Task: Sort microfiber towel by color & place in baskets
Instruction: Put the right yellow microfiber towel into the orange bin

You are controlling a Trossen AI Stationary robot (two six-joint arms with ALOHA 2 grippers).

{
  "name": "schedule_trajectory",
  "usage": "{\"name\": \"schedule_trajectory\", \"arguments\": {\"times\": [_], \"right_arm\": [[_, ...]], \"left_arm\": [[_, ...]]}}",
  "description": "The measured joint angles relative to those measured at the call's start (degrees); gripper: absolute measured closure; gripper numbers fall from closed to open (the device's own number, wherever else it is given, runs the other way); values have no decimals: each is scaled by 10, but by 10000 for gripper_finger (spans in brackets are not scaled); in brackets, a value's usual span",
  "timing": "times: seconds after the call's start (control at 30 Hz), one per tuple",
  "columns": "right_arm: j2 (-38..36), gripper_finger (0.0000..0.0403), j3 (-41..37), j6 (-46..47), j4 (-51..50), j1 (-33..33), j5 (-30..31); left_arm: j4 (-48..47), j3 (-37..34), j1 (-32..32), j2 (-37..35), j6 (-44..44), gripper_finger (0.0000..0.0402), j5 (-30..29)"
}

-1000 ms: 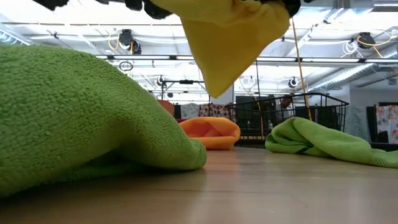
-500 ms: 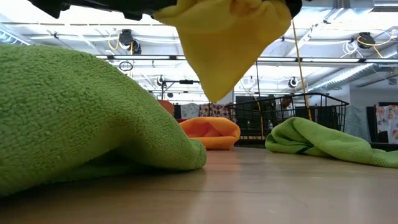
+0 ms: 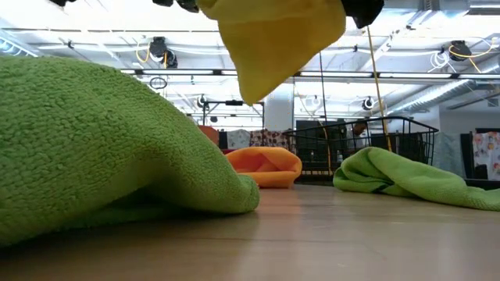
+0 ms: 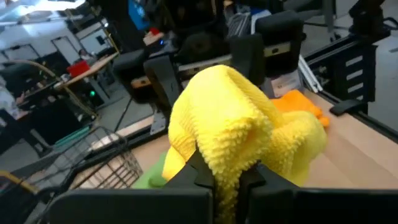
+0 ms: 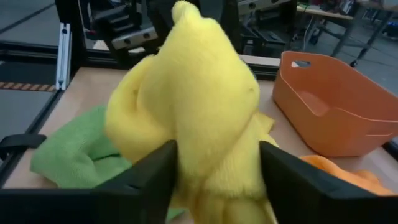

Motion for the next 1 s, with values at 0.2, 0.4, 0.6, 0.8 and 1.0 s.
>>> {"name": "schedule_trajectory", "arguments": {"times": [0.2, 0.4, 0.6, 0.8, 1.0], "right_arm": [[-12, 121, 0, -41, -6, 44, 95], [-15, 113, 0, -114, 32, 89, 172], [30, 112, 0, -178, 150, 79, 152], [82, 96, 0, -270, 302, 49, 119], [105, 76, 0, -242, 301, 5, 117]], "left_arm": [[-66, 0, -11, -39, -29, 390, -26], [-94, 0, -17, -61, -47, 389, -41], [-81, 0, -12, -63, -61, 389, -41], [-80, 0, -12, -62, -62, 389, -41], [-71, 0, -12, -62, -64, 389, -22]]}}
